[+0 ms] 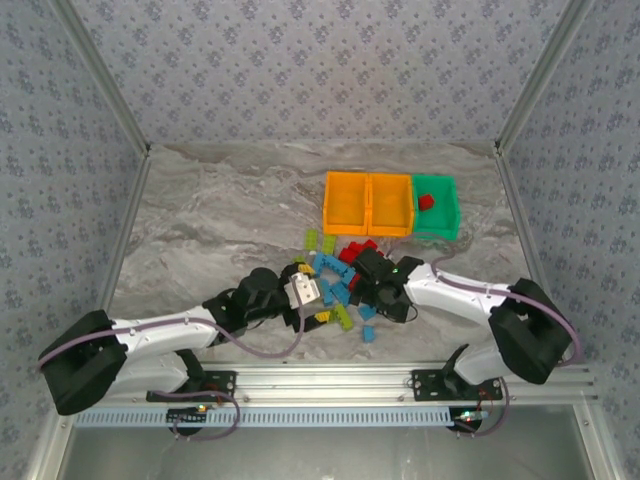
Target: Sort the legos into containers by color
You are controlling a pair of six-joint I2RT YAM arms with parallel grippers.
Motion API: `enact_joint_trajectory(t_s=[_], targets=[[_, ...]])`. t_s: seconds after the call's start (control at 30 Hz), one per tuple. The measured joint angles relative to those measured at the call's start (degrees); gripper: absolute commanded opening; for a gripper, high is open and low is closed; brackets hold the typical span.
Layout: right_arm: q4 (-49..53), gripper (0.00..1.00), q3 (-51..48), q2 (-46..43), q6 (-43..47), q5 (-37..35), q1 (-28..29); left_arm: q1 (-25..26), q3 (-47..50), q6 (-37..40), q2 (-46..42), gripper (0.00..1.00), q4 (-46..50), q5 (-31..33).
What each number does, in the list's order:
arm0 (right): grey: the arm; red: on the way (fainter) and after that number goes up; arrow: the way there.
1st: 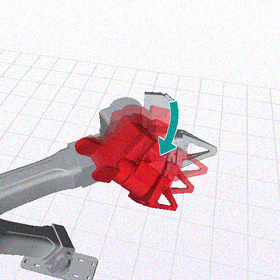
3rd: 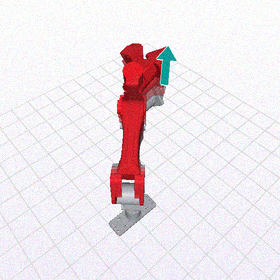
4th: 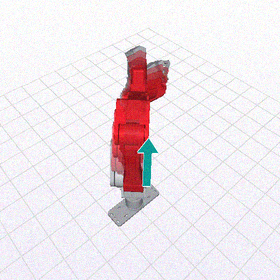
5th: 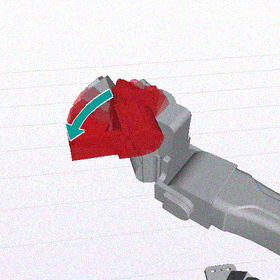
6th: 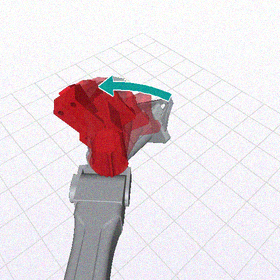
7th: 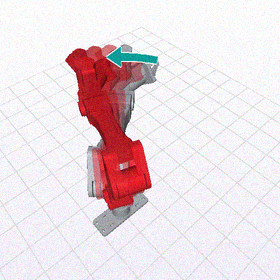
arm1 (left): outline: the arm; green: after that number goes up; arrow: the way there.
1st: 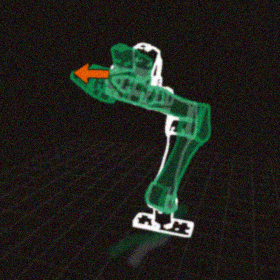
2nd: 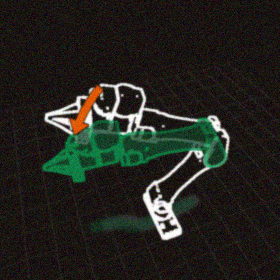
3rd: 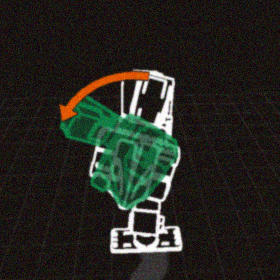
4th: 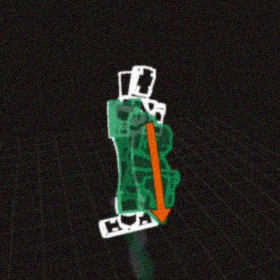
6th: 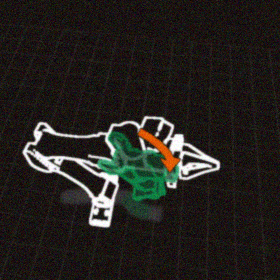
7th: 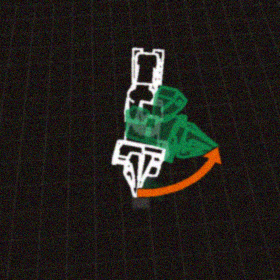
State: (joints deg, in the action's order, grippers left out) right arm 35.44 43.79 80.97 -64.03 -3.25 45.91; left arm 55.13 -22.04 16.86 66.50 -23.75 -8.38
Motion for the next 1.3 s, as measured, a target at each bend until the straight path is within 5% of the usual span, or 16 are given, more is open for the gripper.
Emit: enact_joint_trajectory(t_s=[0.07, 0.23, 0.63, 0.87, 1.07, 1.3], targets=[[-0.33, 0.65, 0.0, 0.76, -0.79, -0.42, 0.0, 0.0, 0.0, 0.0, 0.0, 0.99, 0.0, -0.02], [-0.81, 0.48, -1.16, 1.2, -3.13, -1.29, 0.0, 0.0, 0.0, 0.0, 0.0, 0.99, 0.0, -0.04], [4.35, 0.34, -3.87, -7.56, -5.22, -6.86, -0.48, 0.0, 0.0, -0.04, -0.04, 0.99, 0.0, -0.85], [6.67, 0.33, 9.77, -12.02, 10.62, -15.3, -6.82, 0.0, 0.0, -0.42, -0.07, 0.99, -0.02, -0.85], [1.03, 0.34, 28.33, 2.91, 26.38, -16.5, -18.12, 0.0, 0.0, -0.37, -0.48, 0.99, -0.02, 0.79], [-1.81, 0.4, 43.45, 27.71, 33.33, -12.26, -26.08, 0.0, 0.04, 0.04, -1.73, 0.99, -0.07, 6.12]])
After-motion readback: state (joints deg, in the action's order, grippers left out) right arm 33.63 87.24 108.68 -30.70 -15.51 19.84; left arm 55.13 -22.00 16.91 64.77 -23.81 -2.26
